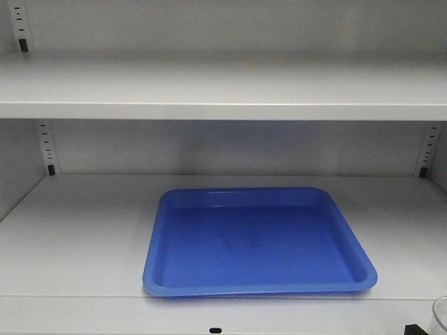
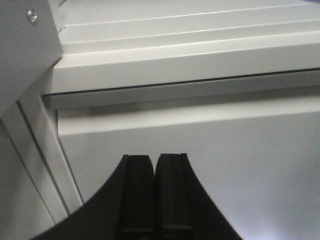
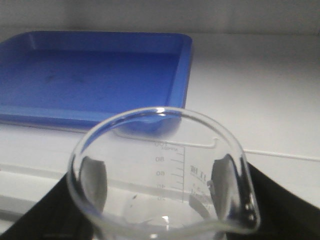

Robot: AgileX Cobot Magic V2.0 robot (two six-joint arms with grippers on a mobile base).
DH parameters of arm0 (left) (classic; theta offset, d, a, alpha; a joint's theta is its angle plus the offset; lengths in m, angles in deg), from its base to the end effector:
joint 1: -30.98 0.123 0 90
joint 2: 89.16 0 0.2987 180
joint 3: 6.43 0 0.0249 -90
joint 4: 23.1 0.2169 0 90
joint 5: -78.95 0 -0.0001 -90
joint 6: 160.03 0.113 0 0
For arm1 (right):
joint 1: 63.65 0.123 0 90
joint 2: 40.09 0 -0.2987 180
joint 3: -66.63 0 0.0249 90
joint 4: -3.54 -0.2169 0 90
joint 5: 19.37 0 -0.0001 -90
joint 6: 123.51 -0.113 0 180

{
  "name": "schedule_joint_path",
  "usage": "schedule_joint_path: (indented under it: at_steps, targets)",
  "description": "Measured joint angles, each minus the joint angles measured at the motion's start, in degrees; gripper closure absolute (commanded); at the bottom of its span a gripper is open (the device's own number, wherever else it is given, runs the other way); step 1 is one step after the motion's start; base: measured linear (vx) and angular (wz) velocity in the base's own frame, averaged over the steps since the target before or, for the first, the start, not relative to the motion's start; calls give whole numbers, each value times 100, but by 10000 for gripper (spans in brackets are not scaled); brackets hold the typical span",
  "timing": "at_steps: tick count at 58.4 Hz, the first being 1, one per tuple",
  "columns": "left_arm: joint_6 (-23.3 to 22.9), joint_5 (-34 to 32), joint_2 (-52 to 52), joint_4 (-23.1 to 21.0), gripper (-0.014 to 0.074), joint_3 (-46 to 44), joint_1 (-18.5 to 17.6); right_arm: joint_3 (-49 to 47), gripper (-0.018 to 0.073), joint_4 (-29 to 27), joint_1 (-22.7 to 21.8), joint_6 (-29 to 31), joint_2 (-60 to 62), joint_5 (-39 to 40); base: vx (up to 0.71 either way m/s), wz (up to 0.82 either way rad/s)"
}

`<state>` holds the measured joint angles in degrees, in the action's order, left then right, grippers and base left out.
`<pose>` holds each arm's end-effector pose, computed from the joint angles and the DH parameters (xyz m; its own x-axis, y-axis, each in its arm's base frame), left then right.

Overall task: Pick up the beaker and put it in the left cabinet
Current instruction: 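Extend the right gripper over the blue tray and lower the beaker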

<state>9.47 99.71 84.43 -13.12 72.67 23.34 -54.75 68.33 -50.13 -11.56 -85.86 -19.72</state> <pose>0.0265 0.0035 0.1670 -0.2743 0.0165 -0.9615 0.0686 0.9976 -0.0025 0.1142 0.0267 0.2788 -0.2567 -0.0032 -0.9665 -0.2143 0.9753 0.0537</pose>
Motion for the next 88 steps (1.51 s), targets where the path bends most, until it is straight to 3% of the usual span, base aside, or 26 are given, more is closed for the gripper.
schedule_joint_path:
  at_steps: [53,64,88]
  targets:
    - [0,0,0,0,593,0,0,0,563,0,0,0,-113,219,4,-2]
    - [0,0,0,0,593,0,0,-513,563,39,0,342,-1216,957,0,0]
    - [0,0,0,0,593,0,0,-3463,563,-452,0,1074,-4951,2955,0,0]
